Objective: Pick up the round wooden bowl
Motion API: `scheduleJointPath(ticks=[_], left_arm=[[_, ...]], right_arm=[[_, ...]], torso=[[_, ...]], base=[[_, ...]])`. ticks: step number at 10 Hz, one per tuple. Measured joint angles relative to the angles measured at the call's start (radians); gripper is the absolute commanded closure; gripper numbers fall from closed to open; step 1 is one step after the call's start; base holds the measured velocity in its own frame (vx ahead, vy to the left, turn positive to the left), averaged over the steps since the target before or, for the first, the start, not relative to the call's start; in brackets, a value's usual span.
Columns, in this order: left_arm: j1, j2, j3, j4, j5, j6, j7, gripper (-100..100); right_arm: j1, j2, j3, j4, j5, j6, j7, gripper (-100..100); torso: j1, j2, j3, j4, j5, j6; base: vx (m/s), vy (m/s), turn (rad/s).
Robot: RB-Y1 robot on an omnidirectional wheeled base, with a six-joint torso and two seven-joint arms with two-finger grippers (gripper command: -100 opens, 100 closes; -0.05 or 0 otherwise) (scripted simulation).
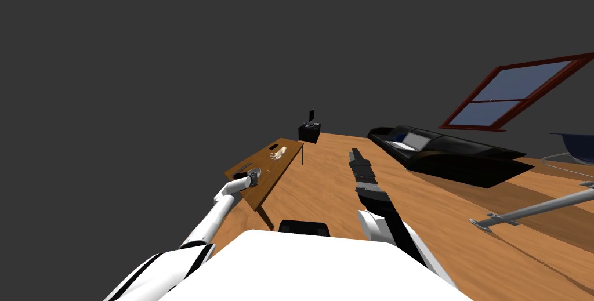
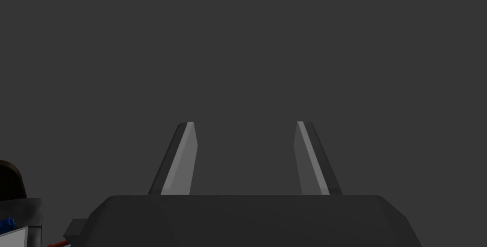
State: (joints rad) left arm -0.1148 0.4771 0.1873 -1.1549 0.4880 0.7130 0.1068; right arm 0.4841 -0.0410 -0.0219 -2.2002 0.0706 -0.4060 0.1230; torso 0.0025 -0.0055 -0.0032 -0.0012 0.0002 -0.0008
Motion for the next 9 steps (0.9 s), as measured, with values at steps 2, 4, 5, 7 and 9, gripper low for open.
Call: scheduleJointPath(ticks=[2,4,5,7,9], left_arm=[[-0.006,0.011,0.007,0.032,-0.003,0.052,-0.004,-100],[-0.018,0.03,0.012,0.098,0.015,0.077,-0.027,-100],[-0.011,0.033,0.015,0.104,0.009,0.104,-0.026,-100],[0.0,0.046,0.02,0.136,0.015,0.144,-0.037,-100],[0.021,0.048,0.02,0.162,0.017,0.164,-0.047,-100]], right_arm=[[0.0,0.0,0.0,0.0,0.0,0.0,0.0,0],[0.0,0.0,0.0,0.0,0.0,0.0,0.0,0],[0.0,0.0,0.0,0.0,0.0,0.0,0.0,0],[0.0,0.0,0.0,0.0,0.0,0.0,0.0,0],[0.0,0.0,0.0,0.0,0.0,0.0,0.0,0]], torso=[[0.0,0.0,0.0,0.0,0.0,0.0],[0.001,0.0,0.0,0.0,0.0,0.0],[0.002,0.0,0.0,0.0,0.001,0.0],[0.004,-0.001,-0.001,0.0,0.001,0.0],[0.005,0.001,0.0,0.0,0.001,0.0]], base=[[0.081,0.031,-0.008],[0.096,0.054,-0.015],[0.118,0.078,-0.006],[0.099,0.098,-0.001],[0.053,0.078,0.001]])
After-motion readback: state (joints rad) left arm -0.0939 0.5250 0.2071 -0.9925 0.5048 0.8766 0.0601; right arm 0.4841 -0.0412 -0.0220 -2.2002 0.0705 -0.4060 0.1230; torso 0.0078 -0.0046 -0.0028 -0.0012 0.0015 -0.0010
